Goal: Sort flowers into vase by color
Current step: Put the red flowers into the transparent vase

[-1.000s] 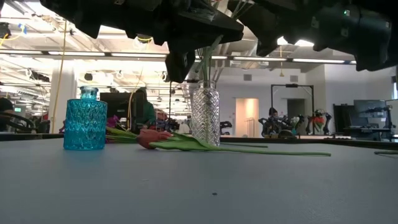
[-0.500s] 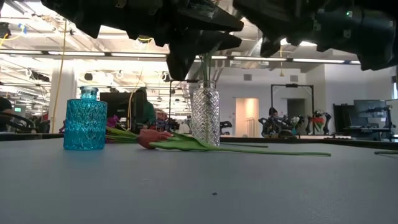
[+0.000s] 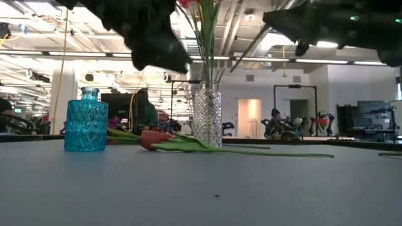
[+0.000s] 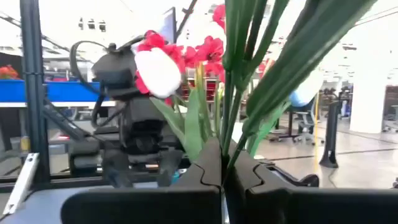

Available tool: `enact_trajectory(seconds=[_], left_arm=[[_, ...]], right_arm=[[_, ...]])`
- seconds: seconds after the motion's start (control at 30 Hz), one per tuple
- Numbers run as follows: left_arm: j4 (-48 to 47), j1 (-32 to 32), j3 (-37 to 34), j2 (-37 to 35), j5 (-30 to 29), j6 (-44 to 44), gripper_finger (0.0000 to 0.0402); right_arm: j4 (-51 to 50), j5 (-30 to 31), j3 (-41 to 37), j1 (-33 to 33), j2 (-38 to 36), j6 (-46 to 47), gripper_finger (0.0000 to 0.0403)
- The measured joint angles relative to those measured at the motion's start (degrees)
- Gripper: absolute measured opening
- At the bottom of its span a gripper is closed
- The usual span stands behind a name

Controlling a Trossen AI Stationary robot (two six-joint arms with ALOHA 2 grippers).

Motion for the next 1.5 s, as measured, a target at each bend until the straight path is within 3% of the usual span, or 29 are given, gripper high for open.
enact_trajectory(seconds=[0.17, 0.4, 0.77, 1.23, 1.5], left_arm=[[-3.9, 0.8, 0.0, 2.1, -10.2, -0.2, 0.0164], [-2.6, 3.7, -1.9, 4.6, -10.4, 2.7, 0.0165], [25.9, 7.6, -14.5, 2.8, 4.1, 10.9, 0.0165], [34.4, 13.6, -15.5, 6.5, 14.0, 11.7, 0.0164], [35.6, 13.6, -15.5, 6.8, 14.5, 12.9, 0.0164]], right_arm=[[-7.9, -2.9, 3.7, -4.4, -0.4, -0.1, 0.0022], [-13.0, -5.5, 7.9, -6.9, -0.3, -0.4, 0.0022], [-18.2, -8.4, 10.4, -9.6, -0.3, -0.1, 0.0022], [-19.0, -9.2, 10.4, -10.7, -0.3, 3.0, 0.0022], [-21.2, -10.3, 12.2, -11.1, 1.3, 4.4, 0.0022]])
